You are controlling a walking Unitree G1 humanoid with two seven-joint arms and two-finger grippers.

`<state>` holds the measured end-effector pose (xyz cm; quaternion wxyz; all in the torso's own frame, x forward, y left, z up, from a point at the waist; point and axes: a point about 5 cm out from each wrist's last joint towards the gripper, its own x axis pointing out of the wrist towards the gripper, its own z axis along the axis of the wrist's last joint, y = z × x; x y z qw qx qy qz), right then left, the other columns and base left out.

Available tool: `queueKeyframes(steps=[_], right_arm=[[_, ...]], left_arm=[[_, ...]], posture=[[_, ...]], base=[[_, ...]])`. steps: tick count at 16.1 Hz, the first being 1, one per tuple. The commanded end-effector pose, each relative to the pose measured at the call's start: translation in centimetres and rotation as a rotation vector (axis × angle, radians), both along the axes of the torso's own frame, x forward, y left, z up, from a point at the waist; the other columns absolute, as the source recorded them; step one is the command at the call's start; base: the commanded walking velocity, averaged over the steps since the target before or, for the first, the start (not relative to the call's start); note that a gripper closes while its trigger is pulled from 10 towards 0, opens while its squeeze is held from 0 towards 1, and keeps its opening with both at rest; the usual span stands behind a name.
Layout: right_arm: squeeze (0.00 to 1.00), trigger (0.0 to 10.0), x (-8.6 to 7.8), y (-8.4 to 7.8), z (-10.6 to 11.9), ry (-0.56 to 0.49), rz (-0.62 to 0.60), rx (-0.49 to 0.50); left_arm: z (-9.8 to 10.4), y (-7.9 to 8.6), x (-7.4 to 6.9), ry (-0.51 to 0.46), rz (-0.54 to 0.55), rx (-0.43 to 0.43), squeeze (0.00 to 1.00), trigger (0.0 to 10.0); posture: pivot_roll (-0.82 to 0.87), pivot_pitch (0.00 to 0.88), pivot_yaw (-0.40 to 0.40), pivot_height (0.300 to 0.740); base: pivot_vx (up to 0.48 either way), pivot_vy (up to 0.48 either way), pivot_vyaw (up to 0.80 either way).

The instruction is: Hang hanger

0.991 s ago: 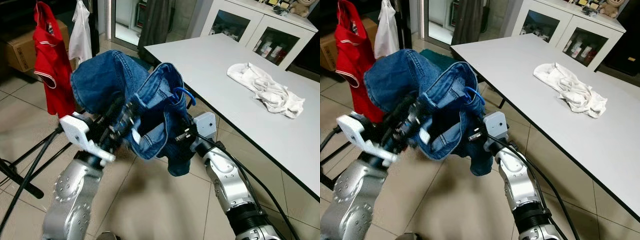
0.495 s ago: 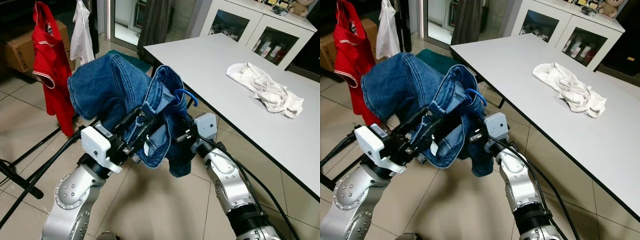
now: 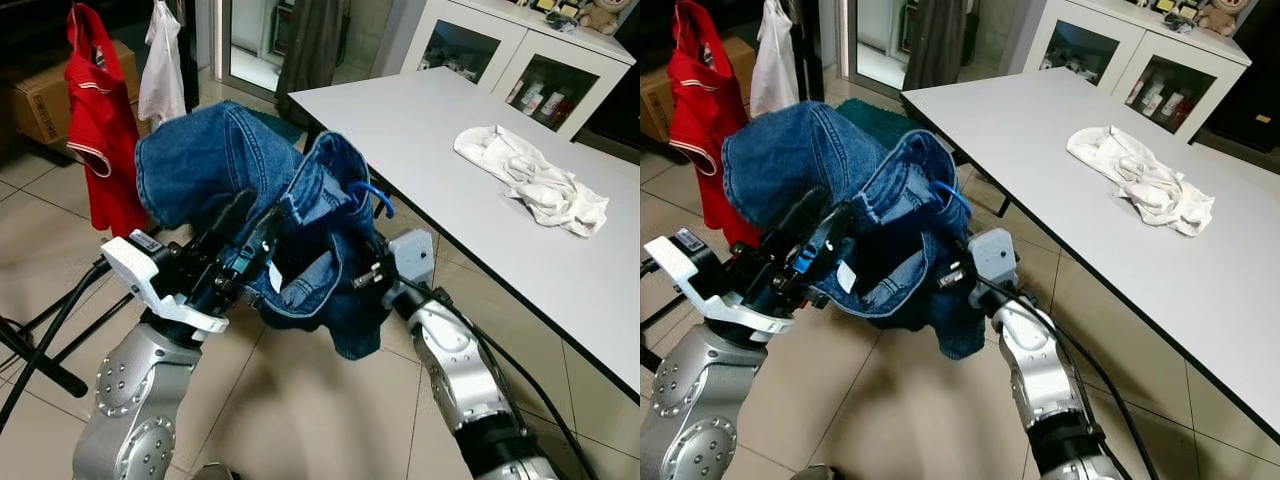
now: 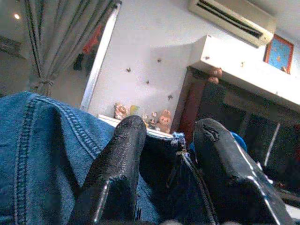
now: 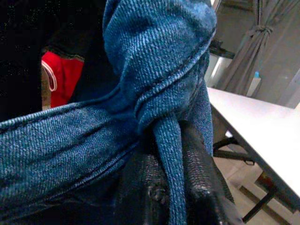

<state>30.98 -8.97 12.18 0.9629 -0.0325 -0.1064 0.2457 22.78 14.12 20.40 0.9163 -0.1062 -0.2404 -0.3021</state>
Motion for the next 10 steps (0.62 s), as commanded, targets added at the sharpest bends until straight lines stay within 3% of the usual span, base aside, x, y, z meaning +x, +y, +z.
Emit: queueKeyframes(steps=[1, 3, 4, 9, 10], right_arm=[[0.00, 0.0, 0.2, -1.0, 0.8, -0.039, -0.040, 0.017], [0.00, 0.0, 0.3, -0.9, 0.8, -0.040, -0.040, 0.020], [0.00, 0.0, 0.2, -0.9, 0.8, -0.040, -0.040, 0.021], [0.00, 0.0, 0.2, -0.8, 0.8, -0.041, -0.036, 0.024], [0.00, 0.0, 0.2, -0.9, 0.8, -0.040, -0.035, 0.024]], left_arm=[[0.2, -0.3, -0.3, 0.002, -0.016, 0.029, 1.00, 10.0], [-0.6, -0.2, 0.0, 0.044, 0.006, 0.094, 1.00, 10.0], [-1.0, -0.4, -0.1, 0.056, -0.007, 0.121, 0.00, 10.0], [-1.6, 0.3, -0.4, 0.067, 0.009, 0.205, 0.00, 10.0], [-1.5, 0.6, -0.6, 0.043, -0.007, 0.262, 0.33, 10.0]], posture=[[0.19, 0.086, -0.183, 0.740], [0.19, 0.084, -0.181, 0.740], [0.19, 0.083, -0.181, 0.740], [0.19, 0.082, -0.182, 0.740], [0.20, 0.083, -0.185, 0.740]], base=[[0.000, 0.000, 0.00], [0.000, 0.000, 0.00], [0.000, 0.000, 0.00], [0.000, 0.000, 0.00], [0.000, 0.000, 0.00]])
